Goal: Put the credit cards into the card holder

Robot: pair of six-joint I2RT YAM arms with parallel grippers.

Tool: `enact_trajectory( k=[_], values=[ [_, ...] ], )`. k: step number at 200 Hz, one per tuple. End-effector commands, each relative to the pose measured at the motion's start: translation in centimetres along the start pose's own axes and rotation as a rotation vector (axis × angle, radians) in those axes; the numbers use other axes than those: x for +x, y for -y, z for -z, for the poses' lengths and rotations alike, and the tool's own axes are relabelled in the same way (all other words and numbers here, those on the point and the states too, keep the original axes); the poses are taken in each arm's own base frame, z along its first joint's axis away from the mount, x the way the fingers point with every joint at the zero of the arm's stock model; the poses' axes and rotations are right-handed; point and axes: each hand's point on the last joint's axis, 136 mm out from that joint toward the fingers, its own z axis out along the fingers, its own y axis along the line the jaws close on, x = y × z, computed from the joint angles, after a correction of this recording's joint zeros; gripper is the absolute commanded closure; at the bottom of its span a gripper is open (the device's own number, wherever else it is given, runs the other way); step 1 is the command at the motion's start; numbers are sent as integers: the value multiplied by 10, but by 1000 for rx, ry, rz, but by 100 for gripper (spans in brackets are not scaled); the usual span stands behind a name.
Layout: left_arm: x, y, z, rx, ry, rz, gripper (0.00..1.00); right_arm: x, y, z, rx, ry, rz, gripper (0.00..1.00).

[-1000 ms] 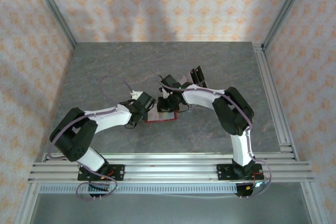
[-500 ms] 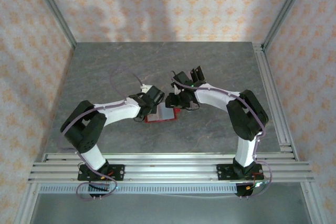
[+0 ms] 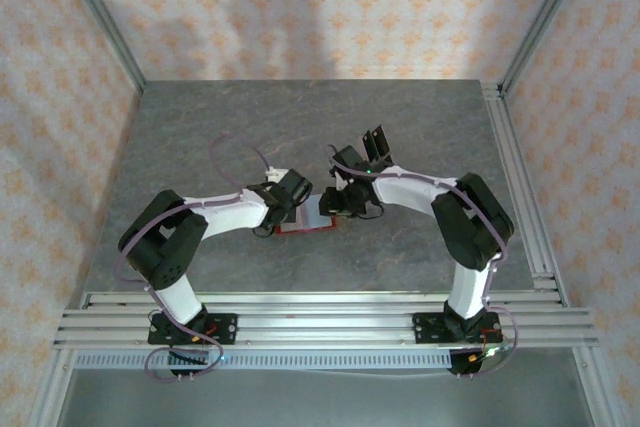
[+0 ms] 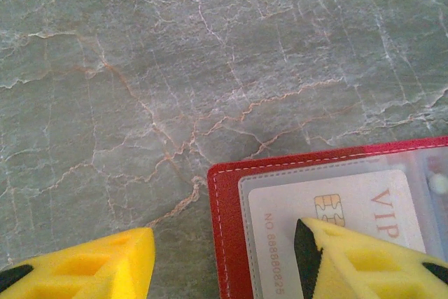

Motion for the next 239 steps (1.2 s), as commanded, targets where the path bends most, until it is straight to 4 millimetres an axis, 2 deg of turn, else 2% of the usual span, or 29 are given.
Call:
enact_trajectory(
  k=[1, 58, 184, 239],
  values=[
    [3, -7, -1, -32, 4, 4, 44, 7, -11, 12, -22, 25, 3, 61],
    [5, -7, -1, -28, 5, 1, 44, 9, -21, 8, -41, 38, -7, 61],
    [4, -6, 0, -23, 12, 3, 44, 9, -19, -12, -46, 6, -26, 63],
    [3, -5, 0, -18, 13, 5, 44, 4, -24, -11, -51, 13, -19, 72]
  ],
)
